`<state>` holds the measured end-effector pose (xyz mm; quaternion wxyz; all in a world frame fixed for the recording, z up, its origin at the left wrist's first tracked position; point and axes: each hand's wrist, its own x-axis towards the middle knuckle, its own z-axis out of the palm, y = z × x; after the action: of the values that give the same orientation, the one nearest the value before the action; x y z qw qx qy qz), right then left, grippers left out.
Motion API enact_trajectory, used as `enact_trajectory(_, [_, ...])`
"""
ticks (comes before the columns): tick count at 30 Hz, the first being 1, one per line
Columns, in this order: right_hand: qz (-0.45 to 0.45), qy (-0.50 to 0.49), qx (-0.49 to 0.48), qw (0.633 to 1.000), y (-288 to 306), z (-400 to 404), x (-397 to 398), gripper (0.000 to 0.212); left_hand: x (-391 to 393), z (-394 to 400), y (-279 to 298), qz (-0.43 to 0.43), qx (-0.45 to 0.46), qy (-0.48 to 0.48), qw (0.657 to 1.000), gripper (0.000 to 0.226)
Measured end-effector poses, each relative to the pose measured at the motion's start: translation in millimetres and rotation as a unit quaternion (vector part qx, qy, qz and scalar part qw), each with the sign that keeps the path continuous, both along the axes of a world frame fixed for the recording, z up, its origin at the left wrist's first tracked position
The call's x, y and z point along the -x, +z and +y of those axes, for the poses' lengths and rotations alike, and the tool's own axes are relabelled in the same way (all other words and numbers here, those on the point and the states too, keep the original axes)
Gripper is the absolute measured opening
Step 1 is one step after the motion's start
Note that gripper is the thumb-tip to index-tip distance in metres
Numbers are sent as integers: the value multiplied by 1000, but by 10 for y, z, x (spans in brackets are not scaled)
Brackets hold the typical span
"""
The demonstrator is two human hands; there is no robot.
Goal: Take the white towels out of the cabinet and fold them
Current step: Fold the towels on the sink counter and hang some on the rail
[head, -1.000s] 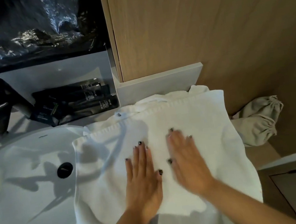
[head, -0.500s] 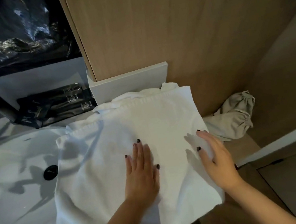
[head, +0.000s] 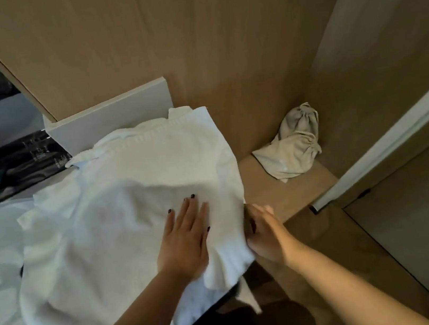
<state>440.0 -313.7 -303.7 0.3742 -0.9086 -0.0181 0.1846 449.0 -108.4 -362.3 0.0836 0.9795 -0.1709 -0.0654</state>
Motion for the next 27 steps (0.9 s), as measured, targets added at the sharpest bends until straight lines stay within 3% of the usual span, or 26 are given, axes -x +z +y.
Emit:
enact_trajectory(4, [-82,101,-37,991,47,120,31,29,6,2,12,-4,-11,-3,1000,64])
enact_trajectory(8, [45,105,-51,992,54,225,-93,38,16,-5,18,-12,-8,2,1000,66])
enact_trajectory(12, [79,143,15,986,93,244,-254,34,6,-21,33,-17,1,2,1000,68])
enact_trajectory(17, [134,141,-80,978,72,161,-329,40,6,-18,12,-21,5,11,1000,65])
enact_trajectory(22, [166,168,23,971,70,-10,-390,17,12,-44,-6,-31,18,24,999,66])
enact_trajectory(25, [129,155,88,976,120,-230,-378,17,2,-60,-15,-32,33,41,998,65])
enact_trajectory(27, [56,119,57,990,116,-425,-314,18,-5,-61,-22,-32,34,39,998,65])
